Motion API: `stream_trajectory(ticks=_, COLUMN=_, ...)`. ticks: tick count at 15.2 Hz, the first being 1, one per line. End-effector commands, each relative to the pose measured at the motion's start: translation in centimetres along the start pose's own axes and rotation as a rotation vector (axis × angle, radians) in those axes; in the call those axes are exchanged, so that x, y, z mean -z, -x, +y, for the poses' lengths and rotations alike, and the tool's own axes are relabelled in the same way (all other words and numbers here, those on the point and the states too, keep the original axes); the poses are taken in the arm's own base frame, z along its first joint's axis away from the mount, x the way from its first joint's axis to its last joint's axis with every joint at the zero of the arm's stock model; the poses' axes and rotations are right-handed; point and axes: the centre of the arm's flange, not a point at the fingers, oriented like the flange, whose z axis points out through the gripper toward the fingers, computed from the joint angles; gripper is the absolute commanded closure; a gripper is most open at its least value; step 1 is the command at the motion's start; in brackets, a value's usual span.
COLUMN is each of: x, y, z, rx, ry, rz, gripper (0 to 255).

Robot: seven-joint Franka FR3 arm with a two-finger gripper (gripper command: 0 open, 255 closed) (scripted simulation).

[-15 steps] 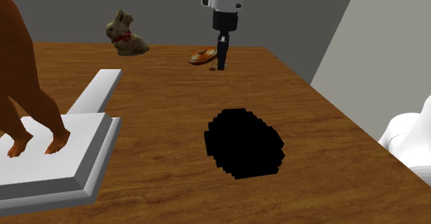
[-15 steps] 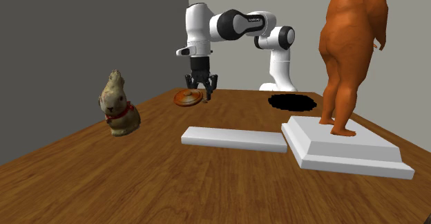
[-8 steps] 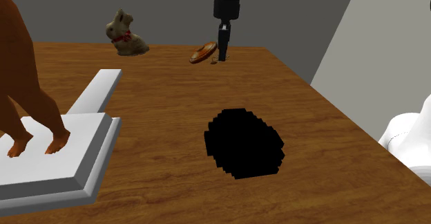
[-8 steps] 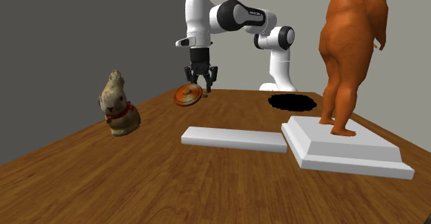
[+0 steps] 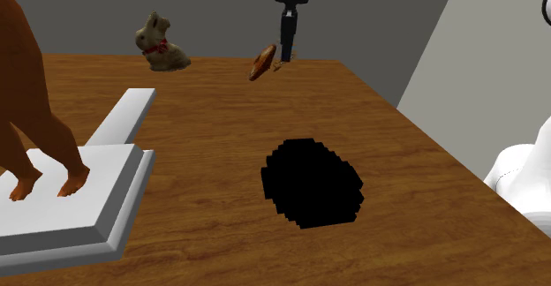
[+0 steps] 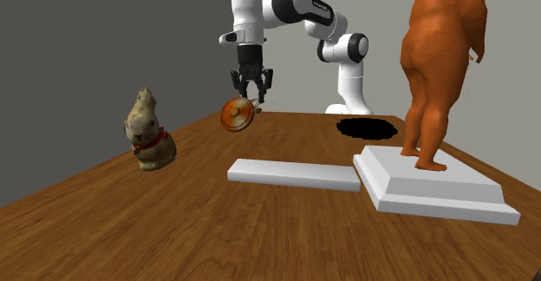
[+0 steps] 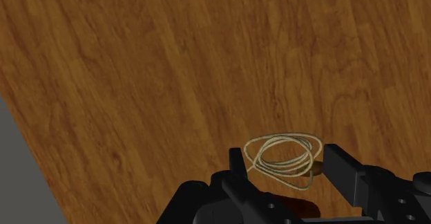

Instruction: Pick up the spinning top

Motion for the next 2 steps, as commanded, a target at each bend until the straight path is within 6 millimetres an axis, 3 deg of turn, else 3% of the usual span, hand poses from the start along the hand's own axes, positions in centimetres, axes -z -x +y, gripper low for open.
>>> stream_trajectory(ticks=1, x=0.64, y=-0.02, z=-0.08, rx=0.000, ry=0.000, rz=0.000, gripper=255)
stream_trajectory(ticks=2, x=0.64, y=-0.02, z=-0.08, rx=0.000, ry=0.000, rz=0.000, gripper=255)
